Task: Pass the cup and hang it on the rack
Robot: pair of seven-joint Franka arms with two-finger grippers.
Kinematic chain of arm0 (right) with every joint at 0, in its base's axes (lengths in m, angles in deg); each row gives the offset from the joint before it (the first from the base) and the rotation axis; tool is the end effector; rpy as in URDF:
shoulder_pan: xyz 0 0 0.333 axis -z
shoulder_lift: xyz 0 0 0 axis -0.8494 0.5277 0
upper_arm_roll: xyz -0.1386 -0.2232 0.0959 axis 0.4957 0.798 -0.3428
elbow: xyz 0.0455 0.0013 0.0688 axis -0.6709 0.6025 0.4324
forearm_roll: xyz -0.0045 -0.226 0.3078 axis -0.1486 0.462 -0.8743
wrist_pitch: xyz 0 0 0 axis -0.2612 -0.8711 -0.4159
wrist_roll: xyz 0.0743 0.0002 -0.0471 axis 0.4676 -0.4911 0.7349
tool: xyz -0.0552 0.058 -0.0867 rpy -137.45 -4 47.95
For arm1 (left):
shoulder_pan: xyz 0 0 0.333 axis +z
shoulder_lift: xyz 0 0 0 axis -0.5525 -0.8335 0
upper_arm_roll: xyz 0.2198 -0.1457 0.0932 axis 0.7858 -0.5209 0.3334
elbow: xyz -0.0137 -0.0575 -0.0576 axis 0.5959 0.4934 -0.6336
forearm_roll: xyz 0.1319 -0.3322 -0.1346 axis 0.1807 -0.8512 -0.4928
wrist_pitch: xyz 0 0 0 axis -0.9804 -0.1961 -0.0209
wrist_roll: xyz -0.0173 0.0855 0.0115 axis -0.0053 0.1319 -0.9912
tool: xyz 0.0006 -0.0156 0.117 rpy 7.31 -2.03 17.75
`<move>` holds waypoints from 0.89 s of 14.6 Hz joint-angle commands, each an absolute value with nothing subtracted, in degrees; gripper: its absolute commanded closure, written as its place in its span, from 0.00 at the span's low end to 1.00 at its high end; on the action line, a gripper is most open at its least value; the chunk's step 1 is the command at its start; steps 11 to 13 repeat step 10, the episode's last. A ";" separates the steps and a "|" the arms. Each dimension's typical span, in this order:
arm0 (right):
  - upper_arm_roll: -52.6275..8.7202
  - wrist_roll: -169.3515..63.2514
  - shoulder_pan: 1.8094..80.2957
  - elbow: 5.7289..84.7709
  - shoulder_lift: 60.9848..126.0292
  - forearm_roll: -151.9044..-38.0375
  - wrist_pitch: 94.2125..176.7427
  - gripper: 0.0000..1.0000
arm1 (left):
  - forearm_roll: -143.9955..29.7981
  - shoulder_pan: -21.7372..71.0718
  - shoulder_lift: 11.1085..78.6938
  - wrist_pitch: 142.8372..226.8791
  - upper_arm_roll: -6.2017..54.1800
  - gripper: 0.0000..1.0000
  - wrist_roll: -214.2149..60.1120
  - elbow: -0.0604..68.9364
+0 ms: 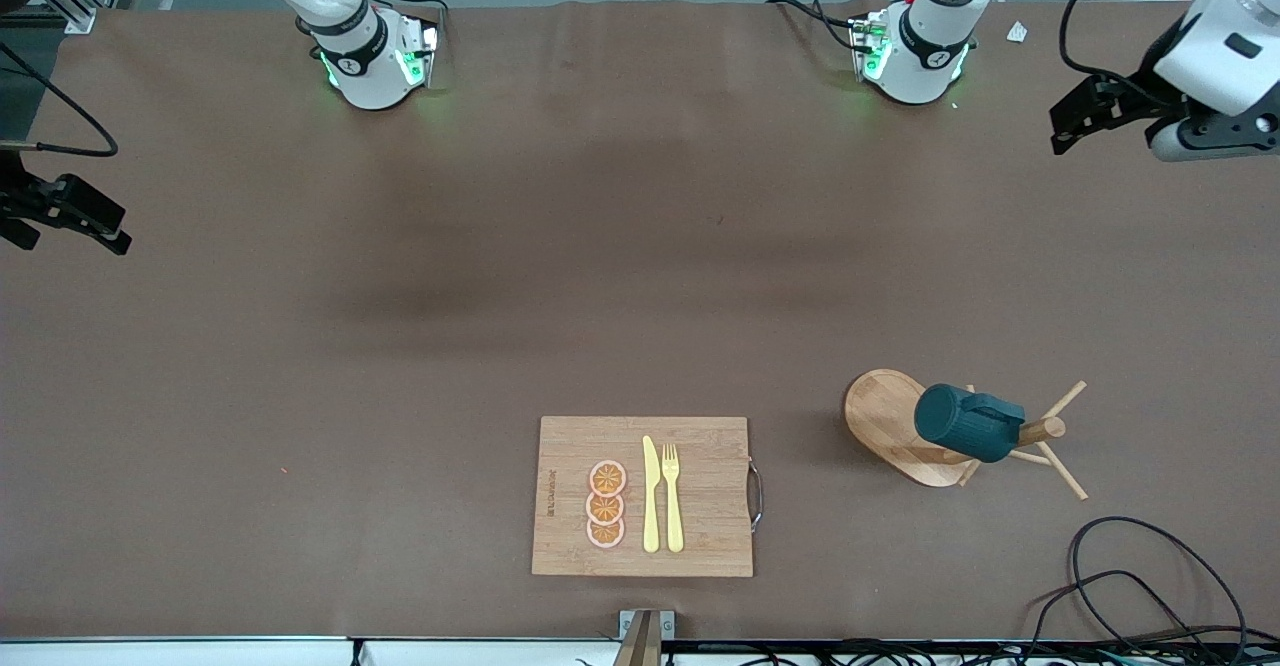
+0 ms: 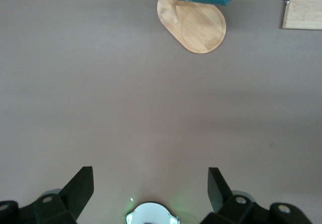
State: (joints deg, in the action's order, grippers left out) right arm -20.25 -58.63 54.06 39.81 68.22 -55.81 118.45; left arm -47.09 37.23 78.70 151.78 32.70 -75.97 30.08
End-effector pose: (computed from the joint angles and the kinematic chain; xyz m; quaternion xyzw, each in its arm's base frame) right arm 0.5493 -0.0344 0.5803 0.9977 -0.0299 0.0583 0.0187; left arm 0.4890 -0.0532 0.5997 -0.9992 -0.0167 0.0261 0.0238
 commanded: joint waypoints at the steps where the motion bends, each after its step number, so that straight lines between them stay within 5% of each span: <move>1: -20.81 -58.08 54.99 40.36 67.32 -55.66 118.29 0.00 | -48.02 38.29 79.40 153.13 32.82 0.00 -77.52 30.79; 13: -20.81 -58.08 54.99 40.36 67.32 -55.66 118.21 0.00 | -47.93 38.02 77.64 152.77 32.65 0.00 -81.29 28.50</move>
